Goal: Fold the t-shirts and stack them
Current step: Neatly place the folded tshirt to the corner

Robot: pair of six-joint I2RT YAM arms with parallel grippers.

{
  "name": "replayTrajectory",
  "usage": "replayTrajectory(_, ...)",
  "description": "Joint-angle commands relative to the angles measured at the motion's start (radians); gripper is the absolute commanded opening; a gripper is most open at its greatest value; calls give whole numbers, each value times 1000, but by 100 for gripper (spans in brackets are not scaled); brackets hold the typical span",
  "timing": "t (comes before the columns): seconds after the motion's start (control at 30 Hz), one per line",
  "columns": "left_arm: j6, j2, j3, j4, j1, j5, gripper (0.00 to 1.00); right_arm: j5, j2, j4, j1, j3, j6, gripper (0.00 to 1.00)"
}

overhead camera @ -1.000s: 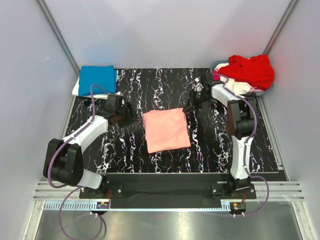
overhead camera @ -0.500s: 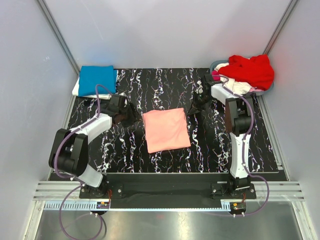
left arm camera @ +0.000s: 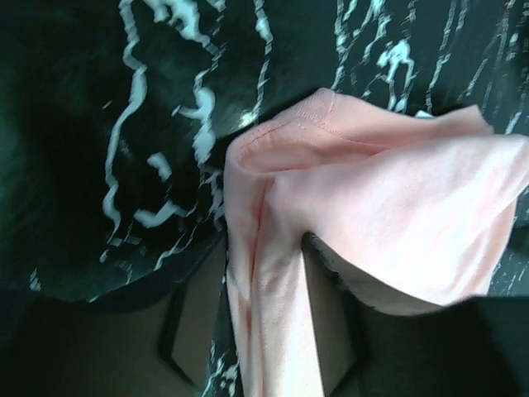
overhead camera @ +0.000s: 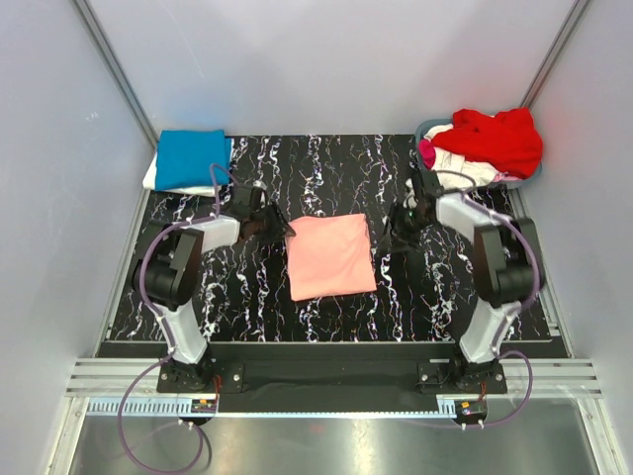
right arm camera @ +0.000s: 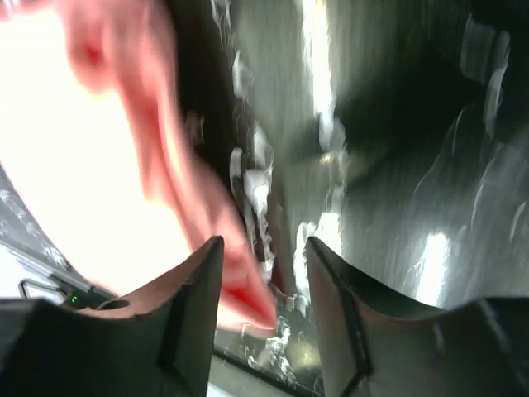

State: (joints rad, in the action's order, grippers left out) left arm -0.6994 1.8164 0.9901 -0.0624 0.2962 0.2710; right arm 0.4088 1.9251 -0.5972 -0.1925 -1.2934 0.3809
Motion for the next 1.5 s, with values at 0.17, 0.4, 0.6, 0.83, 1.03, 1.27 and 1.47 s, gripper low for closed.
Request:
replayTrajectory(0.17,-2,87,-62,167,24,97,14,62,-437,323,-232,451,241,56)
replayTrajectory(0.4,102,5,54,-29,21,21,0,-5,-658,705,-444,782,512,56)
replayTrajectory(0.6,225,-52,287,-353,-14,-183,0,-208,-819,818,-493,937,576,56)
replayTrajectory(0.83,287,-79,415,-457,-49,-392,0,-188,-752,806,-493,908,559,56)
replayTrajectory(1.03,402,44,727,-694,-153,-383,0,-183,-752,818,-492,914,553,56)
replayTrajectory(1.27,511,115,913,-613,-216,-466,0,-176,-704,817,-493,895,544,56)
replayTrajectory(1.47,581,245,1140,-616,-258,-490,0,-180,-725,829,-493,905,541,56)
